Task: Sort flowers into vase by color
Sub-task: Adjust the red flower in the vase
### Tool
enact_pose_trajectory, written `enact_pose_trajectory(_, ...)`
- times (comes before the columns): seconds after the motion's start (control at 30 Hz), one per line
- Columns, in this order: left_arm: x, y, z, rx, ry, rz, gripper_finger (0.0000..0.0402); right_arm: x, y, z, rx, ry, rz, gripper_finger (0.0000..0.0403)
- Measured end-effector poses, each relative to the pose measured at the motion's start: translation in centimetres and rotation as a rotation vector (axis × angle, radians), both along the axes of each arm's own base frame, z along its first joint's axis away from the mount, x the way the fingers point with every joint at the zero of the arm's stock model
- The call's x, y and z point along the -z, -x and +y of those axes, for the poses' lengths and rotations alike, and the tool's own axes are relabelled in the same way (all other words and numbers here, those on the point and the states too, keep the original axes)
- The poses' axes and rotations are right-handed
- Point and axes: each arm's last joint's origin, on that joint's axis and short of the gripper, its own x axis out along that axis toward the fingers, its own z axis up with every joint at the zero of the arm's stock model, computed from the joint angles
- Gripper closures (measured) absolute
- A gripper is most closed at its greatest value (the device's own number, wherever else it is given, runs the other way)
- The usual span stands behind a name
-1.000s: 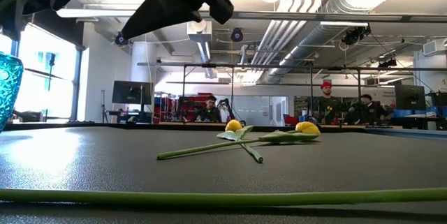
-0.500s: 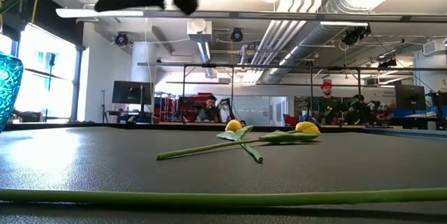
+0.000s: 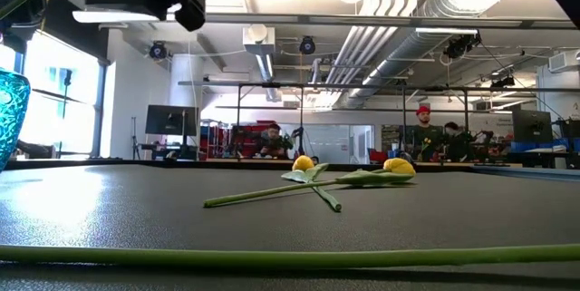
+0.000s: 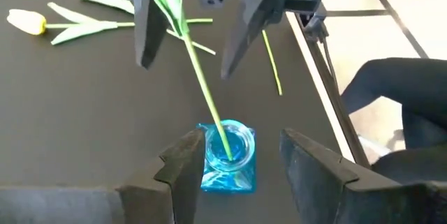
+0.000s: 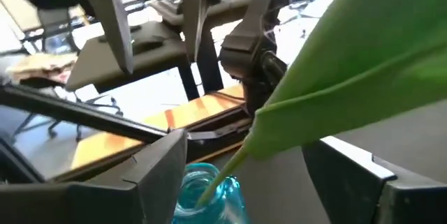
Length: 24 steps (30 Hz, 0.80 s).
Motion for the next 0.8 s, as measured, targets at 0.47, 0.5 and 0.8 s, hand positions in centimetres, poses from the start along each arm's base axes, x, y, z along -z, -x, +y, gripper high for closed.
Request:
enact_pose_trajectory(0.47,0.0,0.3,-0.1,0.012,-0.04,-0.046,0.0227,-2.5,-1.8,-5.2,-0.298,0.076,0.044,0.0171)
enact_pose_trajectory(0.5,0.0,0.3,-0.1,0.012,-0.042,-0.045,0.0227,-2.9,-1.9,-5.4,-0.318,0.082,0.044,0.0171)
enact_pose_trajectory(0.8,0.0,0.3,0.1,-0.009,-0.046,-0.048,0.0227,-4.8,-1.8,-4.9,-0.482,0.176,0.063,0.0171)
